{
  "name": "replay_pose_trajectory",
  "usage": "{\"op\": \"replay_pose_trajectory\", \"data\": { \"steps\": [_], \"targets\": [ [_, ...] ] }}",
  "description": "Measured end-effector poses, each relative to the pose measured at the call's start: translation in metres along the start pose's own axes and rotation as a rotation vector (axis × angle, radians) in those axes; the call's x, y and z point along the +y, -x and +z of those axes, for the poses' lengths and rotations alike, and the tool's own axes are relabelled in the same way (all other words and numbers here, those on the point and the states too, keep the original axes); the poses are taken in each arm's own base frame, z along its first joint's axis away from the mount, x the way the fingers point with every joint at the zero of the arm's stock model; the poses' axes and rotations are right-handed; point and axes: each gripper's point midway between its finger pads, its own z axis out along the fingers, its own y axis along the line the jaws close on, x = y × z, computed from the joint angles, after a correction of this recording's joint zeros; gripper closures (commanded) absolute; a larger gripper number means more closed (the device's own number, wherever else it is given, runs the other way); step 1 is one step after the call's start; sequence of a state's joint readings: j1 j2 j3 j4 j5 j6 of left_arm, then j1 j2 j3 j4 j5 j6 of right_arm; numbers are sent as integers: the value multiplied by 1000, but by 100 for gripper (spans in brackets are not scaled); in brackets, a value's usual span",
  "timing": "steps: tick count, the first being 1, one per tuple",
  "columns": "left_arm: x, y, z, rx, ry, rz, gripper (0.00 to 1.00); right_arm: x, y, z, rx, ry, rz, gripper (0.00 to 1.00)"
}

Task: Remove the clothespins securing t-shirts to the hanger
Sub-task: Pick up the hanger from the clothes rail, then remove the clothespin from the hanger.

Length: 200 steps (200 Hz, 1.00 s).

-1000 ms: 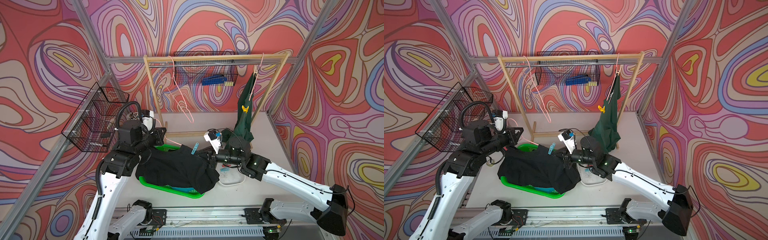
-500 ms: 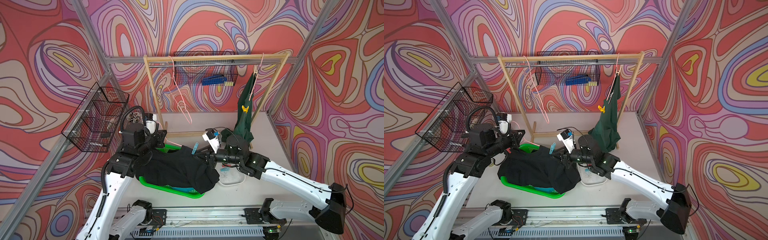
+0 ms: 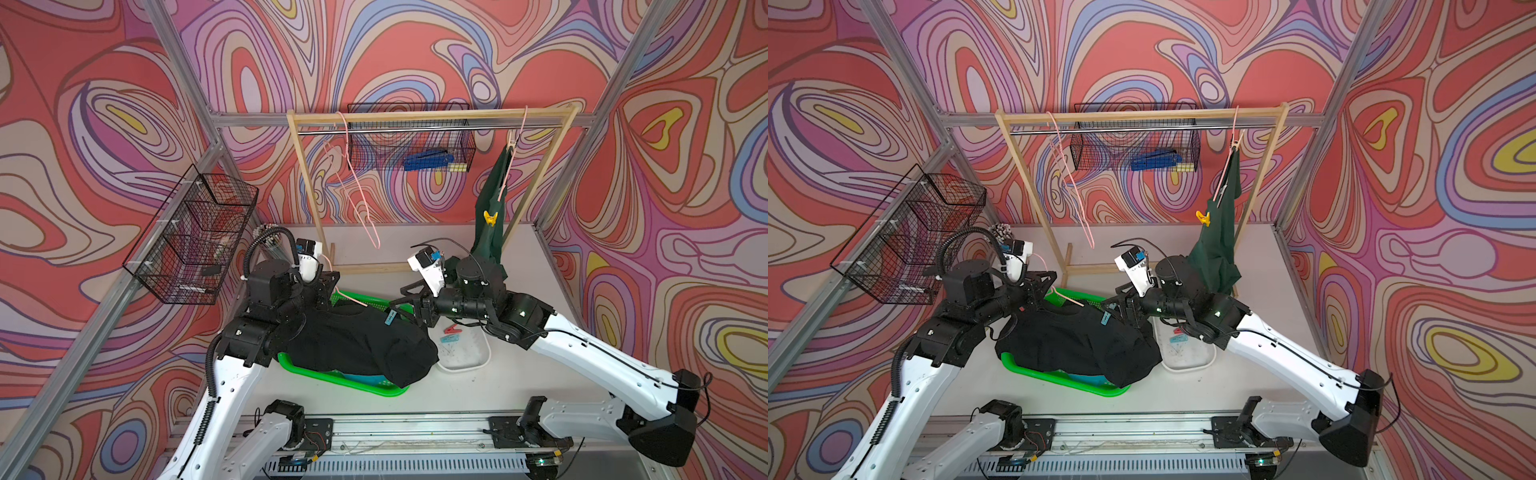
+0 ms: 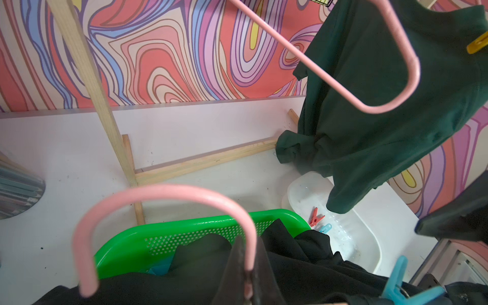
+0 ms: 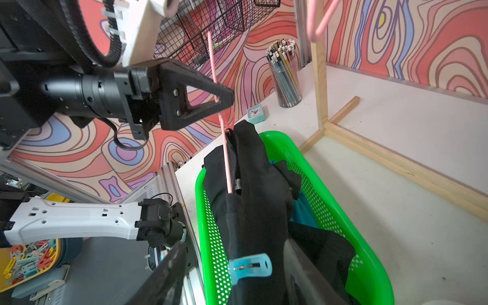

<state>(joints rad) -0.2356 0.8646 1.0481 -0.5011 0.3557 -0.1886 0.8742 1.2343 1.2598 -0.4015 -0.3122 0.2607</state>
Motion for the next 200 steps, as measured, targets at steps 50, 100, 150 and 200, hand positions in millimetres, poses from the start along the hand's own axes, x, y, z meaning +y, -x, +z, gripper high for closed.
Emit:
{"op": "replay_pose_trajectory", "data": {
  "steps": [50, 100, 150, 200],
  "targets": [
    [-2, -12, 1, 8, -26, 23, 100, -4, -13, 13, 121, -7, 1, 35],
    [-5, -12, -6, -12, -32, 42, 100, -11, -39, 19, 217, -21, 32, 34],
    [-4, -14, -8, -17, -28, 47, 100, -5, -45, 19, 244, 16, 49, 46],
    [-3, -14, -8, -18, -20, 48, 100, 4, -47, 18, 256, 69, 68, 48]
  ]
}}
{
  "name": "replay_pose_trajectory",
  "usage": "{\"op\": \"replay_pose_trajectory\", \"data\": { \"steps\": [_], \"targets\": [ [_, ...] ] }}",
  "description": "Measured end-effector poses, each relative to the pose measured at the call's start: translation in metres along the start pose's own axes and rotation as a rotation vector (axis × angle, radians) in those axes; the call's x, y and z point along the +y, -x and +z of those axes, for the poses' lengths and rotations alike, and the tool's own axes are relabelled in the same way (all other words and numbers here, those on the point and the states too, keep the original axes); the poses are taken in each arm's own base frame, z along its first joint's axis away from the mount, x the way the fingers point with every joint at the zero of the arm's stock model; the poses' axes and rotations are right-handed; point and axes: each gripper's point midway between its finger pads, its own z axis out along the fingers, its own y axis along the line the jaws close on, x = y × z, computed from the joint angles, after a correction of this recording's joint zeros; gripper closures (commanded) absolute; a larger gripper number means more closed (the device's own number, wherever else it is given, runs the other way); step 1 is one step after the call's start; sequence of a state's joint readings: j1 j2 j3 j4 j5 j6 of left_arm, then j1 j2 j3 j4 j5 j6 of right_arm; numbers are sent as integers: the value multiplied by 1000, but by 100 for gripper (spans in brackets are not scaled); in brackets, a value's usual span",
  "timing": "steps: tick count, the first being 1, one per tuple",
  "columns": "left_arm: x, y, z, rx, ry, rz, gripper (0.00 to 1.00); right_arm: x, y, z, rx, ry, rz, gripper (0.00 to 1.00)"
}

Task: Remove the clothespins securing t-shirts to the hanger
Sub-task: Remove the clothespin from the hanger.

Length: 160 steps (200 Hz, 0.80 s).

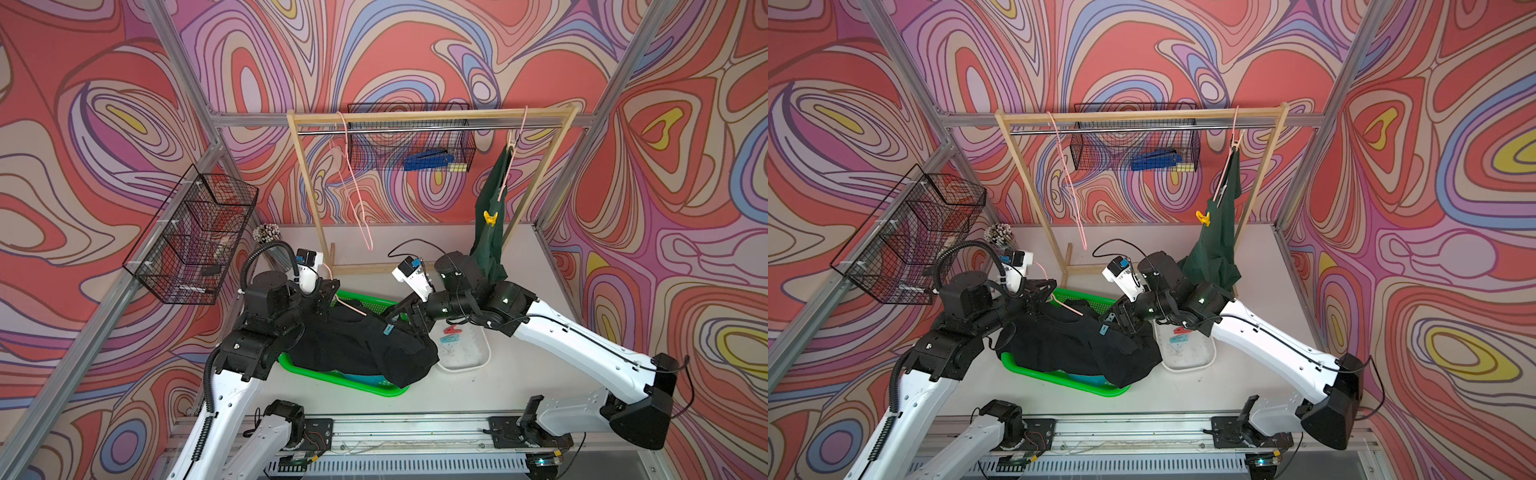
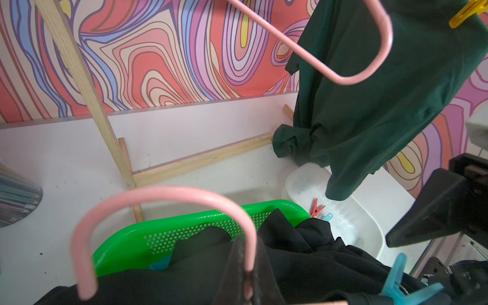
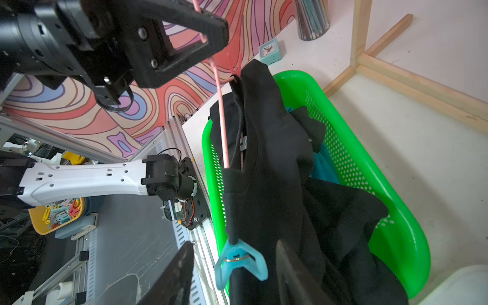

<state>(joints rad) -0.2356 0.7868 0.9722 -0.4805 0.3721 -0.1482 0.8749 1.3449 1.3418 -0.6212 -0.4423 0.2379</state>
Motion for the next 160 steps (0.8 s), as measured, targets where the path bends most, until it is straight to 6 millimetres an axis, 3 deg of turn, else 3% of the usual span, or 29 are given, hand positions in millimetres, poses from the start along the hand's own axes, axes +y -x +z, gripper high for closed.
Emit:
{"op": "replay_pose_trajectory", "data": {
  "steps": [41, 138, 160],
  "targets": [
    [2, 0, 0, -1, 9, 6, 100, -2, -9, 4, 24, 5, 18, 52],
    [2, -2, 1, 4, 11, 5, 100, -4, -16, 8, 37, 9, 28, 83],
    [3, -5, 2, 10, 12, 4, 100, -4, -16, 8, 36, 11, 31, 85]
  ]
}}
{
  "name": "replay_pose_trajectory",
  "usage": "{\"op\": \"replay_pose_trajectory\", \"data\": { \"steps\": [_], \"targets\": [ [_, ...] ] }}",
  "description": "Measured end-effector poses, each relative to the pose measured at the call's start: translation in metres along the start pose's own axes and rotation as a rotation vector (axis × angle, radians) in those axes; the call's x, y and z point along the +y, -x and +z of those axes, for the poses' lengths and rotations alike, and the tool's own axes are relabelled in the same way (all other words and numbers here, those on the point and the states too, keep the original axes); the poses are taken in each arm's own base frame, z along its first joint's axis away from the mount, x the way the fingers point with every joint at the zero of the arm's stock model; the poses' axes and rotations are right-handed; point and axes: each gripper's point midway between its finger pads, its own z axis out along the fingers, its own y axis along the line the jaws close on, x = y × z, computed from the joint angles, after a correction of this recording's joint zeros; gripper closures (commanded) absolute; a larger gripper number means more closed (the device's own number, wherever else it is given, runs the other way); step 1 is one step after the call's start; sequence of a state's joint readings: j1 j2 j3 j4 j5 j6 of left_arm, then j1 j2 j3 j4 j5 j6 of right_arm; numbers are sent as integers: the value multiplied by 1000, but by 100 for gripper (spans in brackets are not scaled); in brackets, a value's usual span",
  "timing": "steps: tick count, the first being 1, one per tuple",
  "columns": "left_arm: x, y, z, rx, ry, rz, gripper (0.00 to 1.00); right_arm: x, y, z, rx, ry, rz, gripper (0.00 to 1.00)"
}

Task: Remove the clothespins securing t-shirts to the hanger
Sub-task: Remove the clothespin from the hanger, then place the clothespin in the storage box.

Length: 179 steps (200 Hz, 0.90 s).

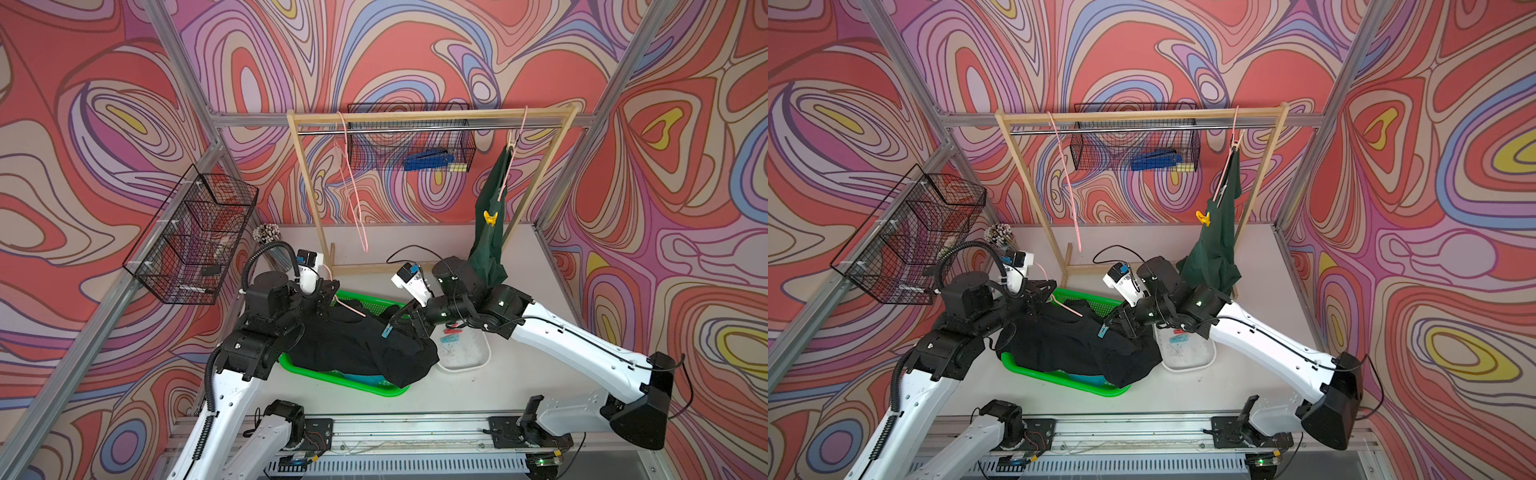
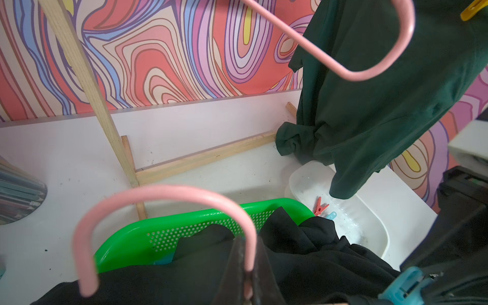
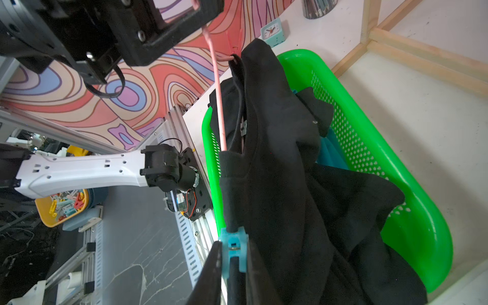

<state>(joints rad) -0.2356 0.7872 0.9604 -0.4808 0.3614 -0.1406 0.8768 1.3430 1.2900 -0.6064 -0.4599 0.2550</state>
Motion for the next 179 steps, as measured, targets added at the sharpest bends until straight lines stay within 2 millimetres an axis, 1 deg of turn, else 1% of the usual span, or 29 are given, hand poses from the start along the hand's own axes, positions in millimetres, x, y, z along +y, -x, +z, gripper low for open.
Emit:
{"op": "replay_pose_trajectory", "data": {
  "steps": [32, 55, 115, 130, 154, 179],
  "targets": [
    [1, 0, 0, 0, 4, 0, 100, 0, 6, -1, -25, -5, -2, 85],
    [1, 0, 0, 0, 6, 2, 100, -1, 15, -7, -74, -27, -2, 85],
    [2, -1, 2, 7, 8, 3, 100, -1, 42, -44, -265, -112, -7, 85],
    [2, -1, 2, 7, 8, 3, 100, -2, 46, -52, -300, -137, -7, 85],
    [2, -1, 2, 7, 8, 4, 100, -9, 50, -66, -354, -197, 5, 85],
    [2, -1, 2, 7, 8, 4, 100, -23, 52, -77, -392, -288, 52, 85]
  ]
}}
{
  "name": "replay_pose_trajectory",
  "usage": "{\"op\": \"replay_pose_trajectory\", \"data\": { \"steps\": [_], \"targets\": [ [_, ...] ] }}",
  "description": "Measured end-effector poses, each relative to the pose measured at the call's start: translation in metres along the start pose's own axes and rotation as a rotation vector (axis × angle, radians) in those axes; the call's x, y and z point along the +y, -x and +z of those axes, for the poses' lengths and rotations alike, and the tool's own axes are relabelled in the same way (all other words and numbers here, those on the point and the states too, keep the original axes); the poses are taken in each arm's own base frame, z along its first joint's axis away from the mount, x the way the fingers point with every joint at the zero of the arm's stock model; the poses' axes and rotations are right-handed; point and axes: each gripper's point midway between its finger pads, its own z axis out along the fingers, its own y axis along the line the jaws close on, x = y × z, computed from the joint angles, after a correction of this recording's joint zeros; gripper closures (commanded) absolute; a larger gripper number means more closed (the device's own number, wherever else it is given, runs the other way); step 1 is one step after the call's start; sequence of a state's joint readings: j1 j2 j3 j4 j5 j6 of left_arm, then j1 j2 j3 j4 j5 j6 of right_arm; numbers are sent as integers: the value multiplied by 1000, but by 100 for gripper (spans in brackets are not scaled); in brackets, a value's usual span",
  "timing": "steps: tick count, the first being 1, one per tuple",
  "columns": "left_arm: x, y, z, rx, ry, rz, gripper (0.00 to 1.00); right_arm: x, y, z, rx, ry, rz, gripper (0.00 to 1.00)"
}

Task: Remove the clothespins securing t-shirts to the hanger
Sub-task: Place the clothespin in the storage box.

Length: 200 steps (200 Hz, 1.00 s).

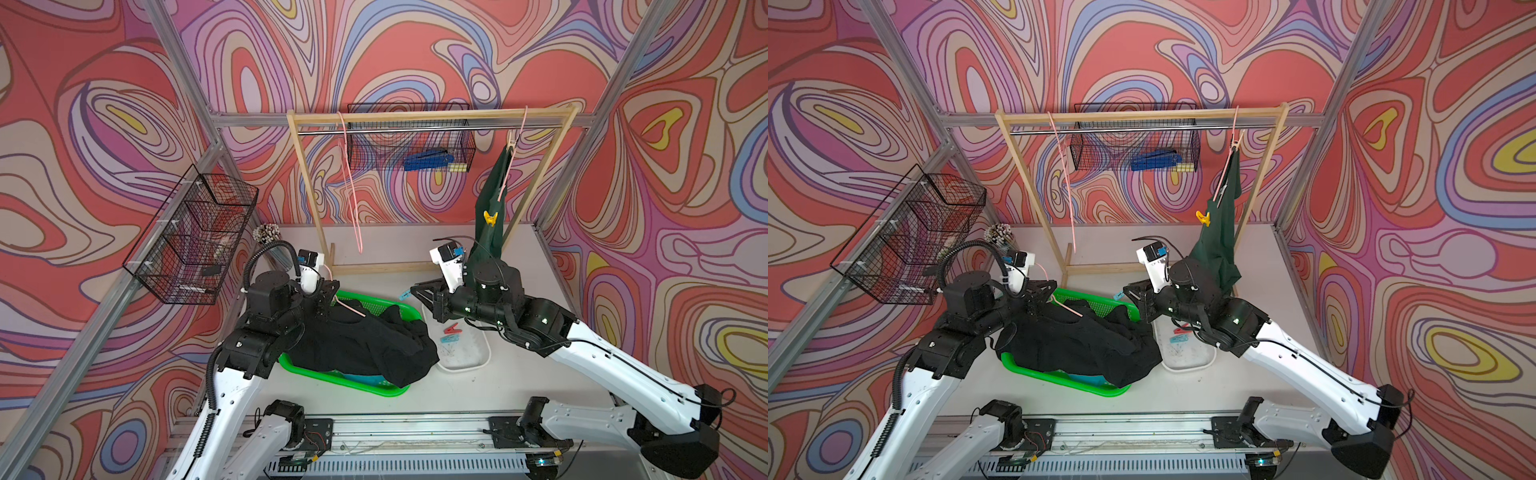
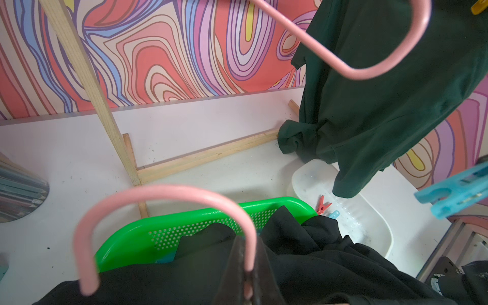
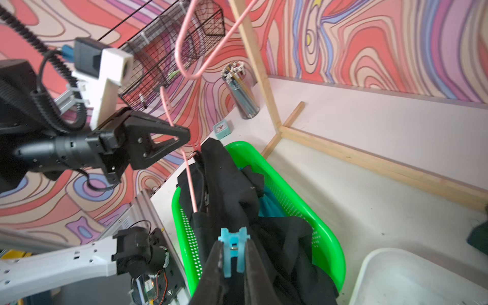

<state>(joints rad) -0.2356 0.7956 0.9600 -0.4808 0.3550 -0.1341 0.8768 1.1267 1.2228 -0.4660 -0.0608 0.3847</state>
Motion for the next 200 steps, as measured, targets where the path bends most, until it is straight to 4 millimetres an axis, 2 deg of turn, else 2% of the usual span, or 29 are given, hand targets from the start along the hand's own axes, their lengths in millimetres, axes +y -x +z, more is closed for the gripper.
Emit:
{"op": "replay_pose_trajectory", "data": {
  "steps": [81, 119, 163, 200],
  "targets": [
    [0, 0, 0, -1, 0, 0, 100, -34, -13, -1, 31, -172, 100, 84],
    [0, 0, 0, -1, -1, 0, 100, -65, -18, -10, 25, -327, 150, 84],
    [0, 0, 0, -1, -1, 0, 100, -103, -34, -23, 39, -528, 162, 84],
    [0, 0, -1, -2, -1, 1, 100, -121, -50, -22, 81, -609, 161, 77]
  ]
}}
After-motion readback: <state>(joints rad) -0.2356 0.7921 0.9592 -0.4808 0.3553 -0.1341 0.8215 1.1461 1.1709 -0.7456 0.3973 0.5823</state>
